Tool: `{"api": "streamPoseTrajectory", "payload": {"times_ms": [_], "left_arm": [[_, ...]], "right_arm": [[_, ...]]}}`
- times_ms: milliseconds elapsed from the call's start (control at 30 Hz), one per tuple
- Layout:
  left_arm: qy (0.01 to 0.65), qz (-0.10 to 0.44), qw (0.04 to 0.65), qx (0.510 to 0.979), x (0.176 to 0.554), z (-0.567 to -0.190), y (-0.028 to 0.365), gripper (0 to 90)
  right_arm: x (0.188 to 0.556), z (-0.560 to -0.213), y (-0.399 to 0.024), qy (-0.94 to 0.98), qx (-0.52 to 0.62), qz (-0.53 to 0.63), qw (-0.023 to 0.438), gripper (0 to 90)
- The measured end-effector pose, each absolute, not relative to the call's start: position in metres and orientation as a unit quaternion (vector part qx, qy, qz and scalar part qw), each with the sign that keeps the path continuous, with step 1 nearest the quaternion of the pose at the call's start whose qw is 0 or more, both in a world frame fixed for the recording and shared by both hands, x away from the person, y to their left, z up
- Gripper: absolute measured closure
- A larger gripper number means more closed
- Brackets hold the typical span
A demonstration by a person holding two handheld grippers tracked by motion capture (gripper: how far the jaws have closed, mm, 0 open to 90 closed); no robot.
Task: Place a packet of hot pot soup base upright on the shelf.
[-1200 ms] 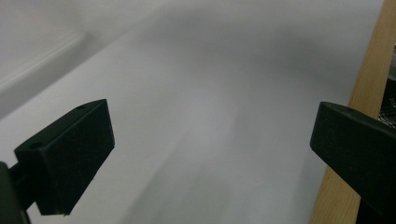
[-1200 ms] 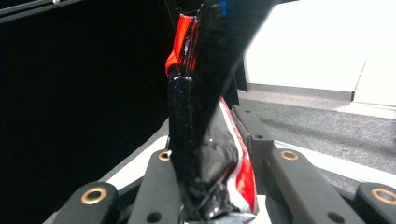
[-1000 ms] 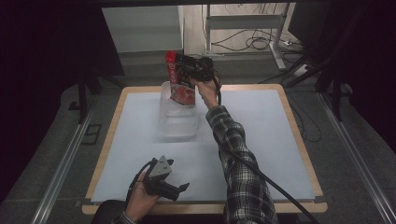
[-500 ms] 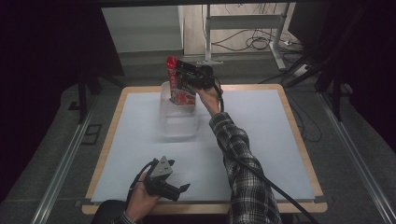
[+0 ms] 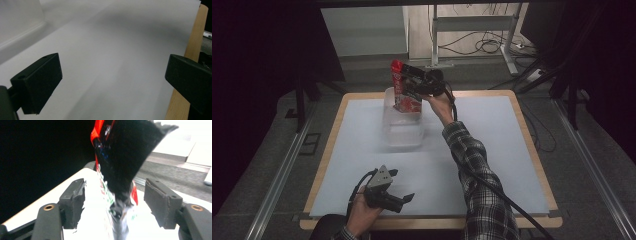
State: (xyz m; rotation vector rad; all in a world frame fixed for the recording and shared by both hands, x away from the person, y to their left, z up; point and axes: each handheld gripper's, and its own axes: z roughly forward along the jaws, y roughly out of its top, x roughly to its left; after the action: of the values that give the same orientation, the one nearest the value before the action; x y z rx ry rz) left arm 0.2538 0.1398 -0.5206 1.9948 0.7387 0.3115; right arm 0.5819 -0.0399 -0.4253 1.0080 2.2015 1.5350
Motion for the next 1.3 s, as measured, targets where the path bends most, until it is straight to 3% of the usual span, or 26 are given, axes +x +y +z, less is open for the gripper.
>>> {"api": "streamPoseTrajectory", "payload": {"times_ms": [367, 600, 1300], "left_arm": [[0.303, 0.128, 0.489, 0.808, 0.253, -0.52, 0.142, 0.2], [0.311, 0.125, 0.491, 0.804, 0.255, -0.52, 0.142, 0.0], [0.292, 0.129, 0.486, 0.813, 0.253, -0.521, 0.135, 0.0]], "right_arm": [[0.569, -0.425, -0.04, 0.798, 0.326, 0.48, 0.16, 20.0], [0.559, -0.426, -0.046, 0.812, 0.318, 0.465, 0.15, 15.0], [0.528, -0.407, -0.068, 0.818, 0.314, 0.459, 0.15, 14.6]]}}
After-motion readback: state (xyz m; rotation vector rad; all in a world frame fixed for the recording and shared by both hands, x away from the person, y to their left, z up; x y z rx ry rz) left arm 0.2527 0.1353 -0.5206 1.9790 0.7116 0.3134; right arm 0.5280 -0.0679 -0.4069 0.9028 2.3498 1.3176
